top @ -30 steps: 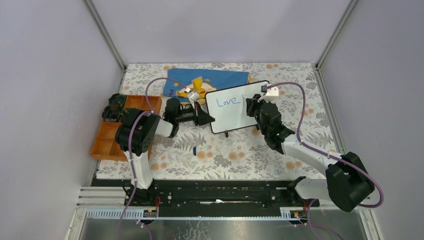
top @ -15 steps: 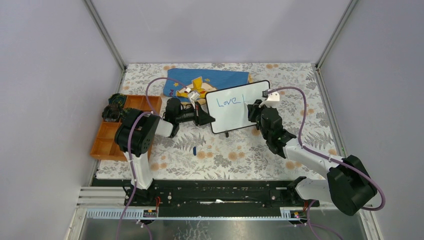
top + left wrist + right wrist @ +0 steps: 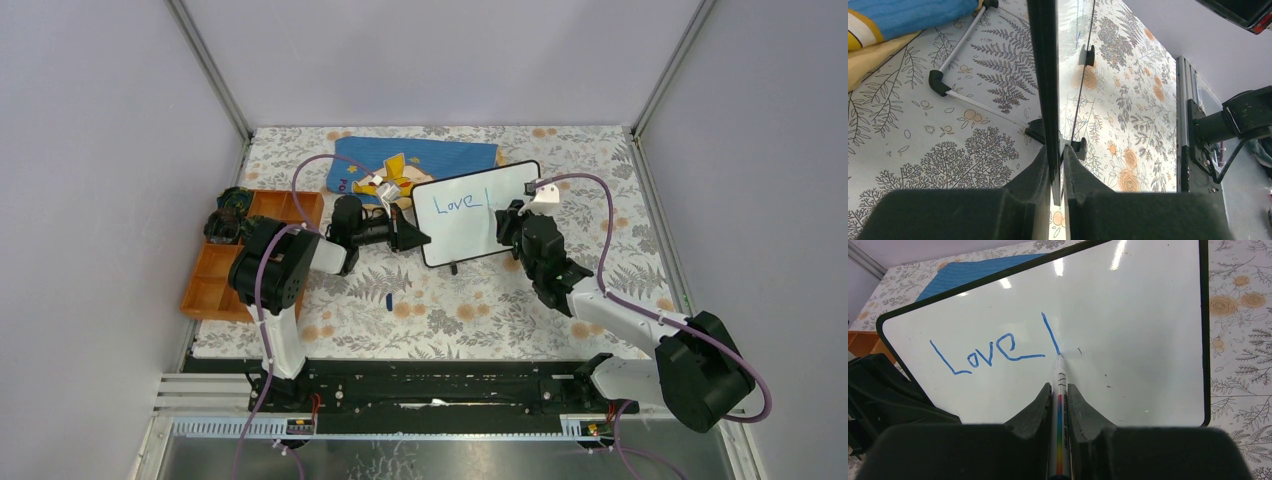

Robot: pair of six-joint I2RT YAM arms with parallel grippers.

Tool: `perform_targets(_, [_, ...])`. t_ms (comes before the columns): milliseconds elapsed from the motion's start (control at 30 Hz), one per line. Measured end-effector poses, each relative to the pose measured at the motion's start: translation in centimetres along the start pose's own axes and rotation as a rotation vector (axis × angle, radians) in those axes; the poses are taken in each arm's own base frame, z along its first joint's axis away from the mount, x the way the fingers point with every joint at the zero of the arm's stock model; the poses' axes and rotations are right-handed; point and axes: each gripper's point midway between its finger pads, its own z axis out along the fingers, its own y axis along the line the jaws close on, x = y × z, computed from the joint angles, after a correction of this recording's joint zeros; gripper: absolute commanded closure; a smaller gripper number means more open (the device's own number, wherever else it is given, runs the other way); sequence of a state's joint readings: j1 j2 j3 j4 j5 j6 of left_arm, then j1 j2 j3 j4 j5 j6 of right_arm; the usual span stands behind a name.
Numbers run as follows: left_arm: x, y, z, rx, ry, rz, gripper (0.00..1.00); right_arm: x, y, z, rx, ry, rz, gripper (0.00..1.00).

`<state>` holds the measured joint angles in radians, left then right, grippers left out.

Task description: Write a sentence on the whiteboard

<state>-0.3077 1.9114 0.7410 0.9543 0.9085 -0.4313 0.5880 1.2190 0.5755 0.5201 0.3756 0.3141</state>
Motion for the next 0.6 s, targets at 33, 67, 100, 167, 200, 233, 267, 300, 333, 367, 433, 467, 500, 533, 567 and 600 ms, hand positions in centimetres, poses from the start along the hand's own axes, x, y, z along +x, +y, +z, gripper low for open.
perform_targets(33, [0.0,0.0,0.0,0.0,0.0,0.0,1.0,0.0,0.0,0.0,0.0,0.0,-0.001,1.0])
perform_targets(67, [0.0,0.0,0.0,0.0,0.0,0.0,1.0,-0.1,0.0,0.0,0.001,0.001,-0.002,1.0])
perform_targets(100, [0.0,0.0,0.0,0.0,0.0,0.001,1.0,-0.1,0.0,0.0,0.002,0.002,-0.004,1.0])
perform_targets(167, [0.0,0.0,0.0,0.0,0.001,-0.001,1.0,-0.2,0.1,0.0,0.003,0.004,-0.006,1.0])
perform_targets(200, [0.0,0.0,0.0,0.0,0.002,-0.001,1.0,-0.3,0.1,0.1,0.003,0.003,-0.007,1.0])
perform_targets(233, [0.0,0.0,0.0,0.0,0.002,-0.001,1.0,-0.4,0.1,0.1,0.003,0.002,-0.008,1.0])
perform_targets(267, [0.0,0.0,0.0,0.0,0.002,-0.002,1.0,-0.6,0.2,0.1,0.003,-0.001,-0.008,1.0])
perform_targets(300, [0.0,0.0,0.0,0.0,0.003,-0.002,1.0,-0.7,0.2,0.2,0.004,-0.004,-0.008,1.0])
perform_targets(333, [0.0,0.0,0.0,0.0,0.003,-0.001,1.0,-0.9,0.3,0.3,0.003,-0.008,-0.009,1.0])
perform_targets(367, [0.0,0.0,0.1,0.0,0.003,-0.001,1.0,-1.1,0.4,0.3,0.003,-0.012,-0.009,1.0])
perform_targets(433, [0.0,0.0,0.1,0.001,0.003,0.001,1.0,-1.4,0.5,0.4,0.002,-0.017,-0.012,1.0])
perform_targets(467, [0.0,-0.1,0.1,0.002,0.004,0.002,1.0,-1.5,0.5,0.5,0.002,-0.019,-0.014,1.0])
perform_targets(500, [0.0,-0.1,0.2,0.003,0.004,0.004,1.0,-1.6,0.6,0.5,0.002,-0.02,-0.015,1.0])
perform_targets(533, [0.0,-0.1,0.2,0.004,0.004,0.005,1.0,-1.7,0.6,0.5,0.002,-0.021,-0.016,1.0])
perform_targets(567, [0.0,-0.1,0.2,0.004,0.004,0.006,1.0,-1.8,0.6,0.6,0.002,-0.023,-0.019,1.0])
perform_targets(600, [0.0,-0.1,0.2,0.004,0.004,0.007,1.0,-1.8,0.6,0.6,0.003,-0.024,-0.021,1.0])
